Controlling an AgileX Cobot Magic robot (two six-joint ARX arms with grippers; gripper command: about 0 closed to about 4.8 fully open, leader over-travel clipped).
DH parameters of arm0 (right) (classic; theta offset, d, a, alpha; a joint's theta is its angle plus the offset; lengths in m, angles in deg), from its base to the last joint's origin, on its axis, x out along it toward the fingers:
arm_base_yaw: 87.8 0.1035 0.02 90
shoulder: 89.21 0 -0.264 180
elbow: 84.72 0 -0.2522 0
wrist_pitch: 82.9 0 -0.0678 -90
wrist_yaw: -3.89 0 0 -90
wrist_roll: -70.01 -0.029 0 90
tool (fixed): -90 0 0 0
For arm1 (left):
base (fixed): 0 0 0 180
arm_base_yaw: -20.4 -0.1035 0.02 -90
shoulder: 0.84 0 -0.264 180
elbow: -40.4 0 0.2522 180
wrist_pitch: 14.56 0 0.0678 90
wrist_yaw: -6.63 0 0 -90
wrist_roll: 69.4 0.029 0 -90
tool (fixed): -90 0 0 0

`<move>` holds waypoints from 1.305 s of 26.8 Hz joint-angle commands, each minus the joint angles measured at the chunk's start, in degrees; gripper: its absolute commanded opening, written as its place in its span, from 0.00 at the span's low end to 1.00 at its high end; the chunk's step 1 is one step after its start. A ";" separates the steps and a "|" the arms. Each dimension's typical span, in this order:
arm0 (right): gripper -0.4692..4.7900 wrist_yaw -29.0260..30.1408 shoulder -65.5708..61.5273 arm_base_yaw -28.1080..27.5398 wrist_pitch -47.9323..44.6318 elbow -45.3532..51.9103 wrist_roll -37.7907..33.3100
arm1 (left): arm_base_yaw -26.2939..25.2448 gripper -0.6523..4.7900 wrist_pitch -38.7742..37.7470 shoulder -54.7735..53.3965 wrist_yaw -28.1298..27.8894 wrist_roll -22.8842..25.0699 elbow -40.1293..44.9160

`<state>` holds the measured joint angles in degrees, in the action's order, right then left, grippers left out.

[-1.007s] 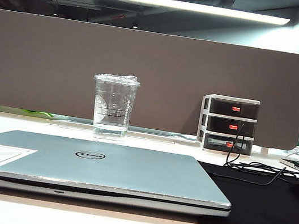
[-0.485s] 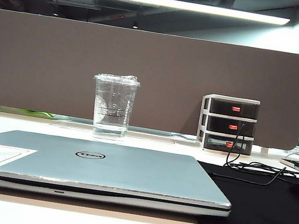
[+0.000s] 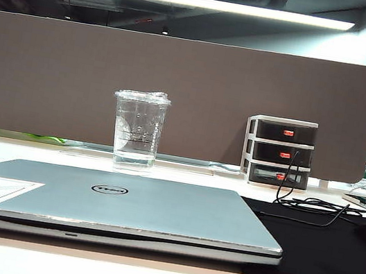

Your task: Pick up the coffee cup and place it on the right side of the laptop.

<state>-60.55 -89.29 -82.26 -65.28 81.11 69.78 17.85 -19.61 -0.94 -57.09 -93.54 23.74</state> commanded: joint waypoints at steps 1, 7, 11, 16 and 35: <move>0.09 0.09 0.11 0.02 -0.66 0.28 -0.20 | 0.02 0.12 -3.17 -0.74 -2.03 4.46 -3.21; 0.09 0.11 0.11 0.04 -0.61 0.28 -0.26 | 0.02 0.23 -1.86 -10.67 0.33 6.40 -6.21; 0.09 0.09 0.11 0.02 -0.63 0.28 -0.46 | 0.02 0.29 3.28 -18.14 2.34 8.00 -6.71; 0.09 0.33 0.11 0.02 -0.61 0.28 -0.46 | 0.02 0.49 12.28 -30.42 4.63 13.81 -6.82; 0.09 7.78 0.11 0.02 -0.68 0.28 -0.46 | 2.12 0.95 37.68 -67.60 9.09 18.03 -12.20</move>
<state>-54.05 -89.29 -82.26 -65.26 81.11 69.51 19.29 16.96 -66.81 -49.90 -77.67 12.92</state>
